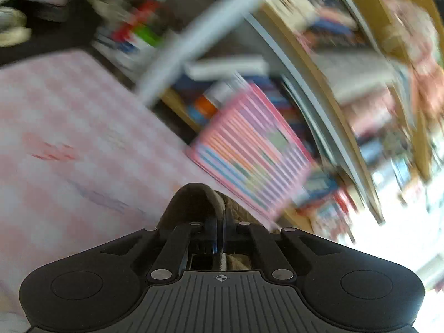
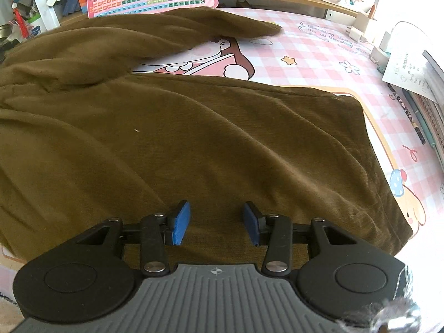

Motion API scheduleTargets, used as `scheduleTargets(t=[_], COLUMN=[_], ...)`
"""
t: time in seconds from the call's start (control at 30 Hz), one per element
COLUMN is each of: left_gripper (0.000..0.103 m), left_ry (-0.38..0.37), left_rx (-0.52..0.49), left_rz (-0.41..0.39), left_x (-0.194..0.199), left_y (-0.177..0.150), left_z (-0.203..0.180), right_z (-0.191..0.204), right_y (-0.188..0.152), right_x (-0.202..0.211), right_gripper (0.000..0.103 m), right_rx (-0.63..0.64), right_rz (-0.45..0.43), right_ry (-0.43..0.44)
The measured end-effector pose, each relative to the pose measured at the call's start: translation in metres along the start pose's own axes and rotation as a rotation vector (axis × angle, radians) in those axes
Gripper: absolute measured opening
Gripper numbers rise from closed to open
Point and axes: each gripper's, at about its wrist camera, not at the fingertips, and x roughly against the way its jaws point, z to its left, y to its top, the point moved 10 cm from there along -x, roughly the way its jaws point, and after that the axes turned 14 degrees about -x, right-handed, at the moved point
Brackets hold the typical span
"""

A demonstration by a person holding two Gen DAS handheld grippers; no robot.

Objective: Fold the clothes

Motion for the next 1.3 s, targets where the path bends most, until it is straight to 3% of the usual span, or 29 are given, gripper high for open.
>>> scheduleTargets(t=[0.1,0.17,0.3,0.37,0.47,0.93,1.0,1.13,1.3], left_gripper=[0.003,0.010,0.013,0.022,0.022,0.021,0.005,0.003,0.003], left_ry=[0.125,0.149,0.125,0.131,0.101,-0.063,-0.032,0.056,0.062], left_rx=[-0.085,-0.120,-0.082,-0.081,-0.087,-0.077,-0.068,0.040,0.040], left_rz=[0.160,0.214,0.222,0.231,0.233,0.457,0.457,0.365,0.365], left_x=[-0.022,-0.032,-0.031,-0.026,-0.010,0.059,0.059,0.070,0.095], left_y=[-0.021,-0.030,-0.031,-0.029,-0.029,-0.113,-0.117,-0.104,-0.105], left_z=[0.033,0.042,0.045,0.043,0.032,-0.006,0.003,0.042,0.062], right_z=[0.004,0.007,0.011,0.012,0.011,0.021,0.023,0.028,0.037], right_y=[0.002,0.003,0.004,0.004,0.004,0.004,0.005,0.006,-0.006], right_x=[-0.002,-0.003,-0.004,-0.005,-0.005,-0.004,-0.003,0.000,-0.002], right_gripper=[0.044,0.045,0.046,0.046,0.047,0.047,0.047,0.047,0.047], right_rx=[0.012,0.021,0.036,0.035,0.027,0.005,-0.002,0.001,0.022], right_rz=[0.002,0.005,0.007,0.008,0.006,0.008,0.006,-0.002,0.023], right_ry=[0.005,0.007,0.012,0.012,0.011,-0.001,-0.003,-0.005,-0.007])
